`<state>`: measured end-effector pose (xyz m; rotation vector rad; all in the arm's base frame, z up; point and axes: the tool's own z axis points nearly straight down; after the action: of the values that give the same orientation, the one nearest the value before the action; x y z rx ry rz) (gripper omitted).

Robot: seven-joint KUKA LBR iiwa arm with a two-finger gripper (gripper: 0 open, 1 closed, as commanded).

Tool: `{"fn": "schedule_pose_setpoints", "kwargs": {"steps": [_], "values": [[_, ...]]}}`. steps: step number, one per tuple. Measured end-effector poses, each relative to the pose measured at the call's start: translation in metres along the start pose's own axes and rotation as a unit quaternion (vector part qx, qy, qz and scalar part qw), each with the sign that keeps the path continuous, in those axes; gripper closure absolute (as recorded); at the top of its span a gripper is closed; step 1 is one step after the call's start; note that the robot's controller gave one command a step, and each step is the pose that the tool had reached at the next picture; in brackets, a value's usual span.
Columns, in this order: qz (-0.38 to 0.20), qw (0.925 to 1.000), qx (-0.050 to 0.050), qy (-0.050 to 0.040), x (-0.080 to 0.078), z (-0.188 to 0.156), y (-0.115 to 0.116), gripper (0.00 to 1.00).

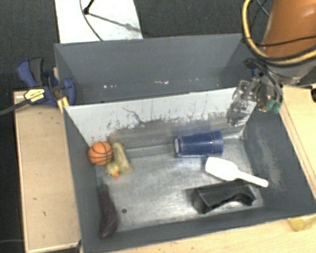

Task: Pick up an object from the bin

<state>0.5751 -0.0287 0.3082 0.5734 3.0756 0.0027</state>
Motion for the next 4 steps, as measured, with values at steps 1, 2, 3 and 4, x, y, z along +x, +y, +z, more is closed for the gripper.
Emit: {"fn": "schedule_pose_setpoints", "kwargs": {"steps": [1, 2, 3, 4], "values": [[-0.001, 1.0000, 0.001, 0.0043, 0.002, 0.005, 0.000, 1.00], [0.012, 0.9999, 0.001, 0.0016, 0.011, 0.054, 0.008, 1.00], [-0.045, 0.9990, 0.001, 0.0056, 0.026, 0.149, 0.016, 0.00], [-0.045, 0.9990, 0.001, 0.0051, 0.026, 0.149, 0.016, 0.00]]}}
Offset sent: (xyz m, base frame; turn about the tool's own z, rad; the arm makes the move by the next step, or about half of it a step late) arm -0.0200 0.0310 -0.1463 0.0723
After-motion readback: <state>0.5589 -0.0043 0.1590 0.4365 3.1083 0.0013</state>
